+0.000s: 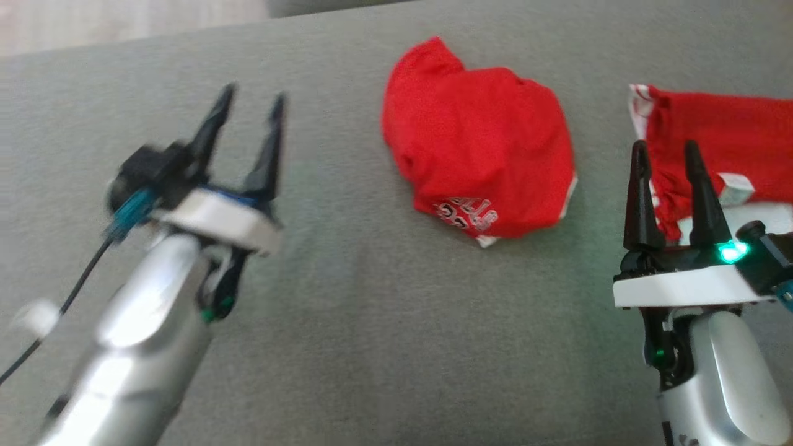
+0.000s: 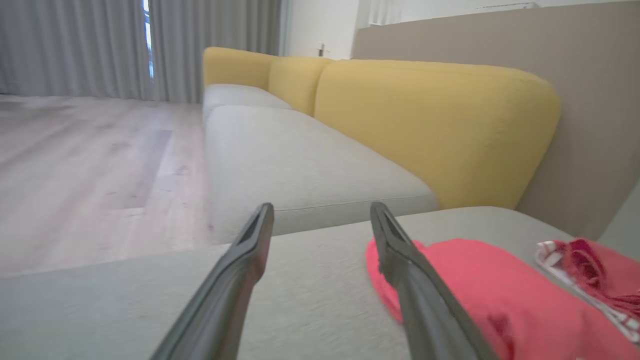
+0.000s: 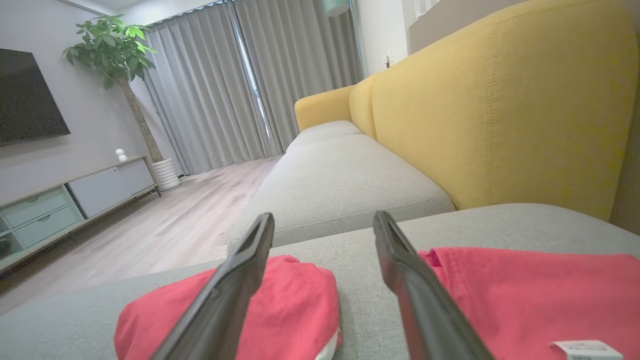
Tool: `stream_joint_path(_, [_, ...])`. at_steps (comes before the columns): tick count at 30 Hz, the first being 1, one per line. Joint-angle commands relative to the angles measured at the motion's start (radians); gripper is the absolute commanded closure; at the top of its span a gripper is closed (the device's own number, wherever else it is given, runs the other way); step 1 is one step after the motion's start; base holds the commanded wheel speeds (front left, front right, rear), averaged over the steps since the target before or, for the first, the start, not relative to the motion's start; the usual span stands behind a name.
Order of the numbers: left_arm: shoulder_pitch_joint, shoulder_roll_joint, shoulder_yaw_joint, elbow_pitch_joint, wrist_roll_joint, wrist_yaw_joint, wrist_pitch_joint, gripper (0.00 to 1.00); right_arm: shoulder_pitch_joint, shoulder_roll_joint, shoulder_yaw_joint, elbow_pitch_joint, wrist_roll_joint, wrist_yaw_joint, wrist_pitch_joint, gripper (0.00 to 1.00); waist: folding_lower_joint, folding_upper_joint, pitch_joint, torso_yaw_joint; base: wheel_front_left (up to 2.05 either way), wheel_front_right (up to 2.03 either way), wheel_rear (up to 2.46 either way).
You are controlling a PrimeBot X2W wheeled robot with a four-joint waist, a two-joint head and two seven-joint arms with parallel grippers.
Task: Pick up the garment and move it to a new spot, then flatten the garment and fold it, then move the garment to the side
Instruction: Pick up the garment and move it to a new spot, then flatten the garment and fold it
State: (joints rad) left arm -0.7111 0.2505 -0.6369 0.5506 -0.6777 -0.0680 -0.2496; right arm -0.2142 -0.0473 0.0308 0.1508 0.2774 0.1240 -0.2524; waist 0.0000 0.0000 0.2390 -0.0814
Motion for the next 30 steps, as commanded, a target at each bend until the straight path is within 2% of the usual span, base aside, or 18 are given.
stream_joint_path(1, [0.018, 0.055, 0.067, -0.053, 0.031, 0.013, -0.012, 0.00, -0.008, -0.003, 0.016, -0.024, -0.015, 0.007, -0.009, 0.00, 0.0000, 0.0000, -0.023, 0.037, 0.00, 0.00, 0.00])
stream_joint_path(6, [0.210, 0.096, 0.203, -0.199, 0.104, 0.054, -0.012, 0.00, 0.017, -0.003, -0.004, -0.009, -0.037, 0.007, -0.009, 0.00, 0.0000, 0.0000, -0.056, 0.089, 0.00, 0.00, 0.00])
stream_joint_path(8, [0.296, 0.090, 0.250, -0.265, 0.135, 0.068, -0.012, 0.00, 0.025, -0.003, -0.010, -0.003, -0.039, 0.007, -0.009, 0.00, 0.0000, 0.0000, -0.066, 0.102, 0.00, 0.00, 0.00])
stream_joint_path(11, [0.441, 0.045, 0.322, -0.375, 0.195, 0.089, -0.012, 0.00, 0.032, -0.003, -0.004, 0.010, -0.040, 0.007, -0.009, 0.00, 0.0000, 0.0000, -0.071, 0.115, 0.00, 0.00, 0.00])
stream_joint_path(14, [0.512, -0.005, 0.366, -0.417, 0.219, 0.082, -0.012, 0.00, 0.033, -0.003, -0.002, 0.015, -0.039, 0.007, -0.009, 0.00, 0.0000, 0.0000, -0.074, 0.118, 0.00, 0.00, 0.00])
stream_joint_path(19, [0.543, -0.056, 0.401, -0.435, 0.285, 0.050, -0.012, 0.00, 0.032, -0.003, -0.001, 0.021, -0.039, 0.007, -0.009, 0.00, 0.0000, 0.0000, -0.074, 0.119, 0.00, 0.00, 0.00])
stream_joint_path(30, [0.544, -0.121, 0.464, -0.426, 0.350, -0.013, -0.012, 0.00, 0.027, -0.003, -0.005, 0.028, -0.039, 0.007, -0.009, 0.00, 0.0000, 0.0000, -0.065, 0.116, 0.00, 0.00, 0.00])
